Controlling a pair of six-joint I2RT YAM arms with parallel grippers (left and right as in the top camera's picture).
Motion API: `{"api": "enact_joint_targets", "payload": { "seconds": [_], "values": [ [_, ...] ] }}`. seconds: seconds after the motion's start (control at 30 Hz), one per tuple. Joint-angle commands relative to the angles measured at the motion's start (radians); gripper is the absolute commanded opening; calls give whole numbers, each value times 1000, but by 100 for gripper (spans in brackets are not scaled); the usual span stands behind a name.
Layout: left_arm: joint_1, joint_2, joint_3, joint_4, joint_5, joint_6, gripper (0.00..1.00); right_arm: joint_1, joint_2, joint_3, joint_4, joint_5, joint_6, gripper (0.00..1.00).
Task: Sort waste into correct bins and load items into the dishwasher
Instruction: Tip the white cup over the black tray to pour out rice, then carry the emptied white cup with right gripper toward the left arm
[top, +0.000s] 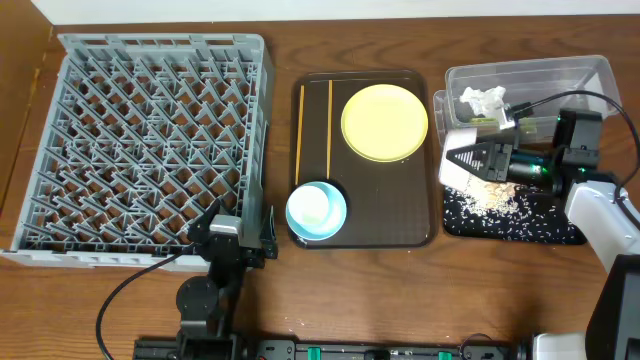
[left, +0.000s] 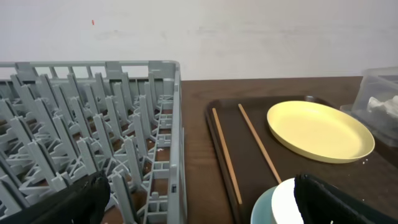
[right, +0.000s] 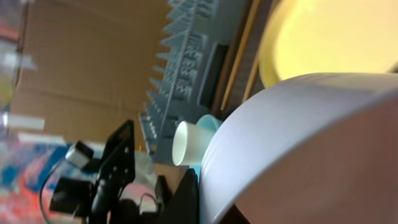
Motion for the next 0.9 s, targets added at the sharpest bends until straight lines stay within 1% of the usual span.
{"api": "enact_joint_targets", "payload": {
  "seconds": [0.0,0.03,0.1,0.13,0.2,0.23,0.3,0.33,0.5,0.6,0.7,0.77,0.8,0.83,0.87],
  "values": [
    [4,-5,-22,-24,14,-4,95,-18,-10,7,79,-71,11,1],
    [4,-5,-22,-24,13,-5,95,-21,-10,7,100,-94,19,1],
    [4,-5,-22,-24,14,-5,95,-37,-10,7,100,-85,164,1],
    [4,-5,-22,-24,13,-5,95,-44,-10,7,130,-146,148,1],
    [4,-5,-22,-24,13,-4,95,-48,-10,7,235,-305,68,1],
    [4,-5,-22,-24,14,-5,95,-50,-10,7,251,-293,78,1],
    [4,-5,-22,-24,13,-5,95,-61,-9,7,247,-213,181,1],
    [4,-5,-22,-24,13,-5,95,-65,-9,7,241,-191,199,1],
    [4,-5,-22,-24,13,-4,95,-63,-9,7,251,-187,198,1],
    [4,-5,-22,-24,13,-5,95,-29,-22,7,249,-126,225,1],
    [4,-5,-22,-24,13,-5,95,51,-68,7,227,-11,222,1],
    [4,-5,-22,-24,13,-5,95,119,-113,7,185,119,190,1],
    [4,-5,-22,-24,13,-5,95,166,-147,8,142,241,163,1],
    [4,-5,-22,-24,13,-4,95,257,-203,10,41,515,111,1],
    [4,-5,-22,-24,14,-4,95,316,-231,13,-20,690,81,1]
  ]
}}
